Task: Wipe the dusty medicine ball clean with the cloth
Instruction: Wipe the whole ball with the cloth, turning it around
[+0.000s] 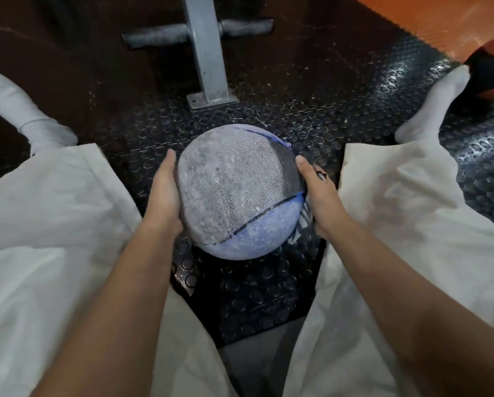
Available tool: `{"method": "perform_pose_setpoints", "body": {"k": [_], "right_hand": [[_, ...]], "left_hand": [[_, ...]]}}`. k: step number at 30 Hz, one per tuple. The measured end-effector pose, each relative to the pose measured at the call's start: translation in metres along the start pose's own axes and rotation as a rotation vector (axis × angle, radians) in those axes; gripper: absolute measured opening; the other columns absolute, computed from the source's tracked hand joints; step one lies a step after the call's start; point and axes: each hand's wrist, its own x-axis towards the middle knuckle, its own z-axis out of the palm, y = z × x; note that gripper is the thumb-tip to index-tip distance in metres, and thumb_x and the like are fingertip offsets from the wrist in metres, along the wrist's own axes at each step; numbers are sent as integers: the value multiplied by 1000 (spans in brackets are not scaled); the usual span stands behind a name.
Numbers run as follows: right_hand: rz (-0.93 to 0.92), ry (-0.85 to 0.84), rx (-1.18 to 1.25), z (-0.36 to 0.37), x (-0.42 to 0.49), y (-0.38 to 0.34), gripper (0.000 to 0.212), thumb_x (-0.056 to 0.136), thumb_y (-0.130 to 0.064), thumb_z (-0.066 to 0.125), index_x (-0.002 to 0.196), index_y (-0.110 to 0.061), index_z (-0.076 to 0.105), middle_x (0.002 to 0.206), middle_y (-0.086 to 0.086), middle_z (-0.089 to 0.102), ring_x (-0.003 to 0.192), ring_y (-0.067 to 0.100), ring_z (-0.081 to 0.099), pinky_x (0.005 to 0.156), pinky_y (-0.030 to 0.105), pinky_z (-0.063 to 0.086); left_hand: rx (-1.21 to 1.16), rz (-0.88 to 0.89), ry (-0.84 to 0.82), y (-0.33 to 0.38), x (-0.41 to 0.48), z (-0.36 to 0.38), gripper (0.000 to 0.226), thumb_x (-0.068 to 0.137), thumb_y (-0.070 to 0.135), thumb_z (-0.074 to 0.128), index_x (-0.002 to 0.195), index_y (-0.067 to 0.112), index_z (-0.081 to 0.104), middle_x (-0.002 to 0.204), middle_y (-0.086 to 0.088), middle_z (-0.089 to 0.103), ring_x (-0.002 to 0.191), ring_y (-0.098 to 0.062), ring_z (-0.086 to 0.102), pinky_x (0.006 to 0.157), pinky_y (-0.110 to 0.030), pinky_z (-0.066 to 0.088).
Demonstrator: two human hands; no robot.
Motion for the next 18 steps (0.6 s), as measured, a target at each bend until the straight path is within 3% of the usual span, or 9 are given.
{"method": "perform_pose_setpoints", "body": {"k": [6,11,13,15,18], "right_hand": [[32,-12,80,-10,4,12,45,89,-48,59,121,-17,62,114,4,69,107,20,65,101,42,47],[55,54,84,-9,5,13,74,56,-68,67,113,-21,67,109,1,71,104,20,66,101,43,47],[61,66,108,-9,9,15,66,59,-64,65,109,-21,70,107,1,72,103,20,67,101,43,47],[50,102,78,-9,8,14,48,73,-55,62,104,-20,71,104,1,72,101,20,67,100,43,47],[5,234,-39,-9,7,15,32,88,-41,54,102,-16,69,103,2,70,100,20,63,96,40,47]], "left_hand": [[175,16,49,1,0,5,51,87,64,45,112,28,72,109,2,74,105,-19,68,102,-44,45],[301,-15,52,11,3,12,44,93,59,43,108,29,72,105,3,74,101,-17,67,97,-38,47],[428,-33,52,21,4,18,43,97,56,38,102,28,71,103,2,72,96,-16,65,88,-32,47],[620,-20,64,33,6,27,52,90,62,39,108,24,70,111,0,68,100,-19,63,92,-34,45],[930,212,116,54,4,56,65,84,61,43,120,10,63,123,-10,62,112,-30,58,95,-37,43]]}}
